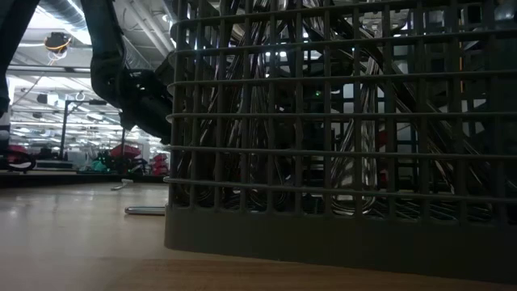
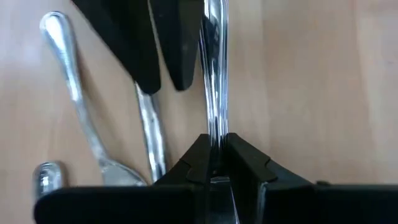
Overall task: Sort silverware
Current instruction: Put the knife into the gray silverware rack
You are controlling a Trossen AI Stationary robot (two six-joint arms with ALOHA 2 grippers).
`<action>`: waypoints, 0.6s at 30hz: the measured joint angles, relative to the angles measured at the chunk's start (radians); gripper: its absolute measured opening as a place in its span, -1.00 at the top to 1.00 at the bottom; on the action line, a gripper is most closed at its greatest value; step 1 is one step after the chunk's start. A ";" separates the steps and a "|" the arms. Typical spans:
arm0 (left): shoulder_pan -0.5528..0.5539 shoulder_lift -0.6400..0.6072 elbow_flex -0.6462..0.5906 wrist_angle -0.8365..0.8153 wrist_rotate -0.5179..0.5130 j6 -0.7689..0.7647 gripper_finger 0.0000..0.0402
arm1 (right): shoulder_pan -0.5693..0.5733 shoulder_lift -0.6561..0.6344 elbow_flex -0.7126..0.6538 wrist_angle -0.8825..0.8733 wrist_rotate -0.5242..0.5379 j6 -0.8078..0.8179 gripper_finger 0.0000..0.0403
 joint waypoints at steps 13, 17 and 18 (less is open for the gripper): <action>-0.011 -0.154 0.000 -0.144 0.000 -0.040 0.70 | 0.002 -0.006 0.000 -0.001 0.015 -0.006 0.78; -0.009 -0.211 0.000 -0.287 0.000 -0.040 0.70 | 0.002 -0.020 0.000 -0.002 0.025 -0.007 0.78; -0.009 -0.220 -0.001 -0.317 0.000 -0.043 0.70 | 0.001 -0.023 0.000 -0.001 0.025 -0.007 0.78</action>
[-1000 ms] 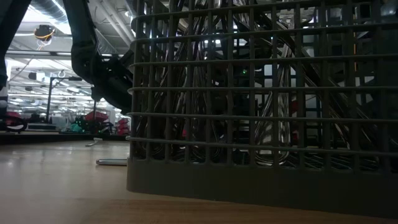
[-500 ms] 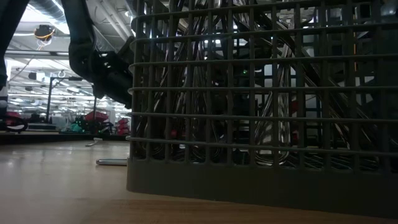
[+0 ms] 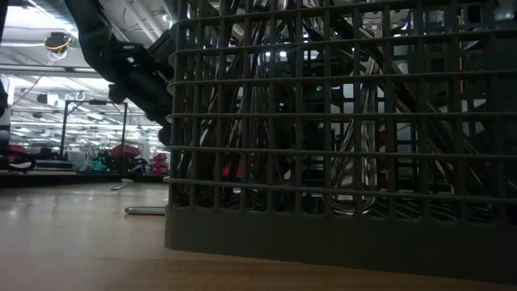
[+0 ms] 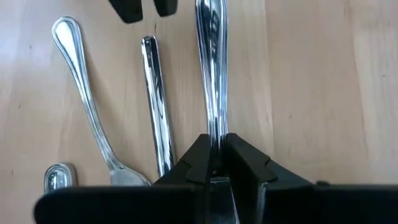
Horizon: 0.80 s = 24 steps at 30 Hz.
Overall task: Sort silverware
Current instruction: Put the knife into the gray silverware rack
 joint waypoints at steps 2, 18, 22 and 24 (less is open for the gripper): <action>0.000 -0.011 0.000 -0.037 0.000 -0.001 0.70 | 0.000 -0.001 0.000 0.001 0.001 0.000 0.78; -0.005 -0.012 -0.001 0.013 0.000 -0.003 0.70 | 0.000 -0.004 0.128 -0.121 0.018 -0.001 0.78; -0.006 -0.012 -0.001 0.046 0.000 -0.006 0.70 | 0.000 -0.004 0.147 -0.187 0.027 -0.001 0.78; -0.006 -0.012 -0.001 0.059 0.000 -0.011 0.70 | 0.000 -0.004 0.156 -0.215 0.028 -0.001 0.78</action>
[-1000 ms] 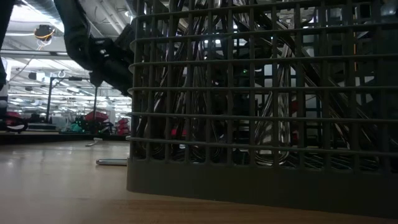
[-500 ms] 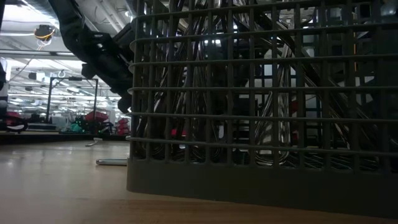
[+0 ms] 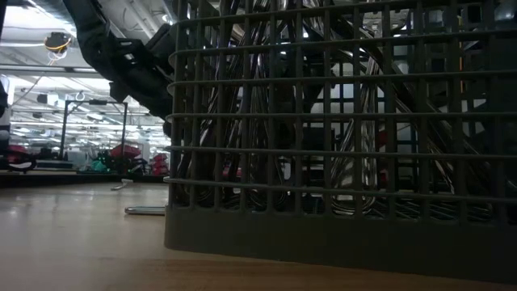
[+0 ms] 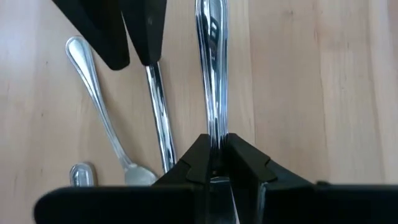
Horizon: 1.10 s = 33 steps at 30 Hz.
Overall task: Sort silverware
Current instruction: Put the knife into the gray silverware rack
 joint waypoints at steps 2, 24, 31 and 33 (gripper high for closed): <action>0.000 0.000 0.000 0.007 0.000 -0.020 0.70 | 0.000 0.000 0.007 -0.022 0.000 0.000 0.78; 0.001 -0.005 0.000 -0.001 -0.069 0.180 0.18 | 0.000 0.000 0.058 -0.067 0.000 0.023 0.78; 0.001 -0.005 0.000 -0.004 -0.114 0.274 0.12 | -0.001 0.000 0.058 -0.067 0.000 0.103 0.78; 0.001 -0.005 0.000 -0.005 -0.116 0.288 0.13 | -0.001 0.000 0.058 -0.066 -0.001 0.116 0.78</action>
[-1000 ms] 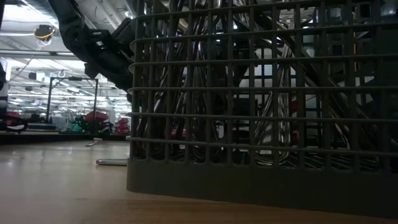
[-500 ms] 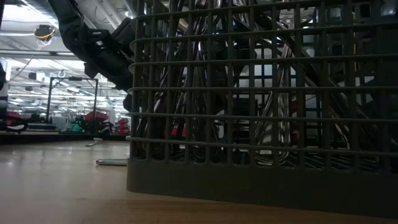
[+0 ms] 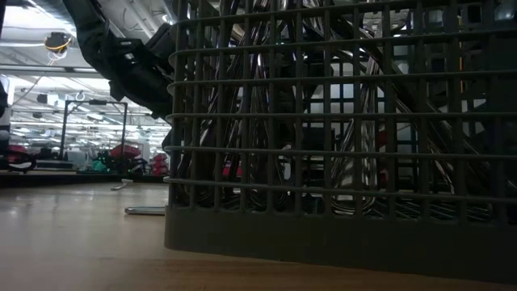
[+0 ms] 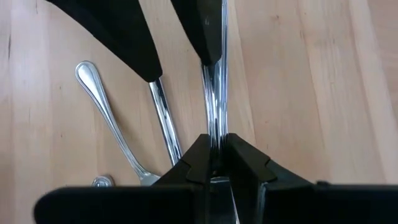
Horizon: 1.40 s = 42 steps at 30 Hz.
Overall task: Sort silverware
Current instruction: Put the knife into the gray silverware rack
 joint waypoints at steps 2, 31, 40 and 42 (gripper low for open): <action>0.000 0.000 0.000 -0.001 0.000 0.017 0.14 | 0.000 0.000 0.000 0.000 0.000 0.003 0.78; 0.000 0.000 0.000 -0.053 -0.070 0.074 0.14 | 0.000 0.000 0.000 0.028 -0.094 0.128 0.78; 0.000 0.000 0.000 -0.084 -0.070 0.072 0.15 | 0.000 0.000 0.000 0.056 -0.117 0.131 0.78; 0.000 0.000 0.000 -0.084 -0.070 0.071 0.19 | 0.000 0.000 0.000 0.056 -0.117 0.131 0.78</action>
